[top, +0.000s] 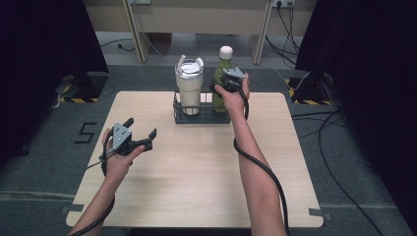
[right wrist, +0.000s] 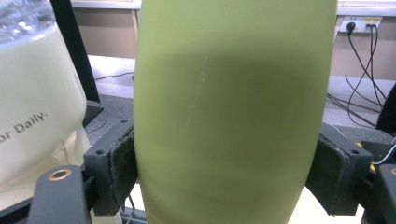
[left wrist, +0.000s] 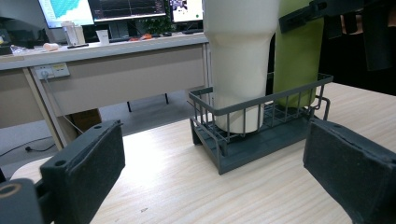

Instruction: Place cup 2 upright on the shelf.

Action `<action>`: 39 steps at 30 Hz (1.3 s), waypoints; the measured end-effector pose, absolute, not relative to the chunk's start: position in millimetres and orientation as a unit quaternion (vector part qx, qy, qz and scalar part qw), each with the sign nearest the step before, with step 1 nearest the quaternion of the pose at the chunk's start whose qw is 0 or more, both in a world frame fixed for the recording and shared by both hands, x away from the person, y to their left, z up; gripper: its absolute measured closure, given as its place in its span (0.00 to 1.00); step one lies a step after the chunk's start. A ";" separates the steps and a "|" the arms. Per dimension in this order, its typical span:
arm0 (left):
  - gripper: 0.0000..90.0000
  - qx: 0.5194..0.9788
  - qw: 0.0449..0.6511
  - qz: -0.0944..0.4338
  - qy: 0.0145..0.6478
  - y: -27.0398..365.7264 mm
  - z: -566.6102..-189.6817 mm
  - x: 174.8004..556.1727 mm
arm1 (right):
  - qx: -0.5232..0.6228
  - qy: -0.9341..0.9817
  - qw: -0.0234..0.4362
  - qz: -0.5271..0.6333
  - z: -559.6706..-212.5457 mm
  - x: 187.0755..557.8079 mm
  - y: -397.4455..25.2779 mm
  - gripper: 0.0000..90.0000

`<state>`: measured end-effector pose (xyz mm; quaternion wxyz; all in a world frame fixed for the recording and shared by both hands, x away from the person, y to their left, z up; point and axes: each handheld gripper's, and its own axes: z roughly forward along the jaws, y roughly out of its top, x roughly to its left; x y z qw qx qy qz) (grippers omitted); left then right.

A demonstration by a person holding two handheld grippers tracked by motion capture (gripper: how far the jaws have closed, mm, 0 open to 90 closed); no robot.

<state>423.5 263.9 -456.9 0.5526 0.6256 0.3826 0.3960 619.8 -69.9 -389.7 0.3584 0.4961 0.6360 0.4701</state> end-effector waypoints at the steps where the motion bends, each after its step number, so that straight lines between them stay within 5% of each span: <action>1: 0.05 0.626 0.553 0.396 0.383 264.0 -456.9 423.5 | 0.496 0.637 0.358 0.469 -390.4 620.0 -69.8 0.23; 39: 0.05 0.629 0.551 0.394 0.382 262.6 -459.0 423.9 | 0.481 0.651 0.359 0.464 -397.8 614.3 -64.4 0.14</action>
